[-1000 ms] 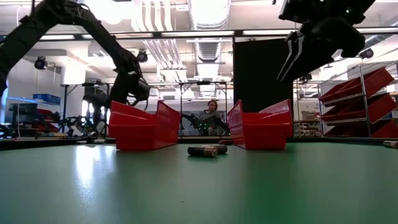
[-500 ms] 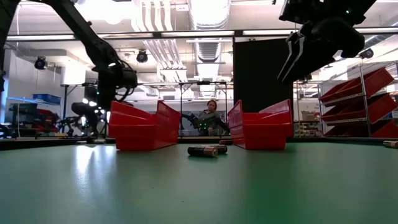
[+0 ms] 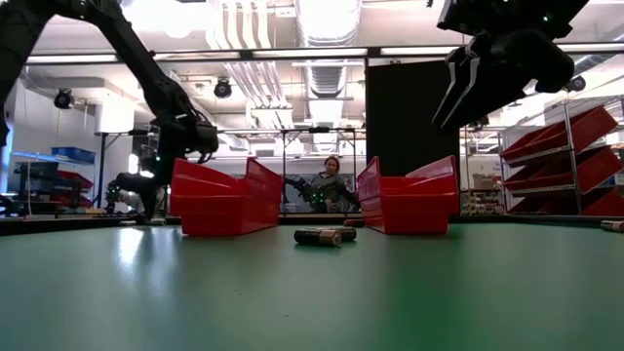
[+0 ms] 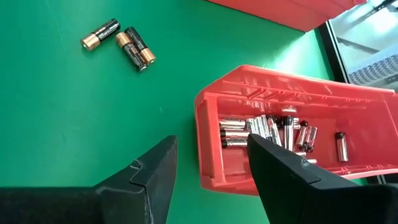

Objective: Sort batteries
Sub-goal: Put the silver battery into the right red bin

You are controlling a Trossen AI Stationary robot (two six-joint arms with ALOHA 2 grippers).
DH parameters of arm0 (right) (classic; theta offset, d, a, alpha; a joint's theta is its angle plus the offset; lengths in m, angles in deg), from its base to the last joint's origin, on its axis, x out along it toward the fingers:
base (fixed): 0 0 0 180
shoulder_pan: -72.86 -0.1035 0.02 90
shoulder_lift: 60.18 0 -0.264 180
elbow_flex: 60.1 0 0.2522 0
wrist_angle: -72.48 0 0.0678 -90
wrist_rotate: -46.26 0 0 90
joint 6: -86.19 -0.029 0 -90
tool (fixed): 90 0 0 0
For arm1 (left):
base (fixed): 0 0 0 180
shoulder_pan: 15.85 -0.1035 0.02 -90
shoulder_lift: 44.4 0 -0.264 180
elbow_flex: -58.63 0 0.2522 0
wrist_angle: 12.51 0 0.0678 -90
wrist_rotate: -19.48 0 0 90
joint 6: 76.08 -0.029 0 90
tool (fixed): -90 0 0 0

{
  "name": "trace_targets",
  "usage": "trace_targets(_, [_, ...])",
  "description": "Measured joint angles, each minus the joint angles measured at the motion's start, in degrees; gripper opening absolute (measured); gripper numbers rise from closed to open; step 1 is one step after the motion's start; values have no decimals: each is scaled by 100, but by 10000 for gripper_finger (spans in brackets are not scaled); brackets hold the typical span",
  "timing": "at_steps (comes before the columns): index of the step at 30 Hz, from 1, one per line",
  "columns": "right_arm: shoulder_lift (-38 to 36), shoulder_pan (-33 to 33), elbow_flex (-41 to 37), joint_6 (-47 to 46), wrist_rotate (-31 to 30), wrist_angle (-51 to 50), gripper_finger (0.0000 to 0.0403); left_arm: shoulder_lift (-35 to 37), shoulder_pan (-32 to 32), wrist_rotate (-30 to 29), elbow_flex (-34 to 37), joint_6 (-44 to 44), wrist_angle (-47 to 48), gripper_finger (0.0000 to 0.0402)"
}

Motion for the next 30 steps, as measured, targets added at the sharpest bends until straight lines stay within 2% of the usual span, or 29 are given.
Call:
trace_targets(8, [0,0,-2,-7,4,-88,183,-358,10,-30,-355,42,359,247])
trace_targets(14, [0,0,-2,-7,4,-143,178,-269,43,144,-224,72,738,228])
trace_targets(24, [0,-2,-2,-292,11,-360,187,-169,109,-4,-93,242,711,226])
trace_targets(30, [0,-2,-14,-556,12,-520,181,-166,104,-333,-100,256,709,226])
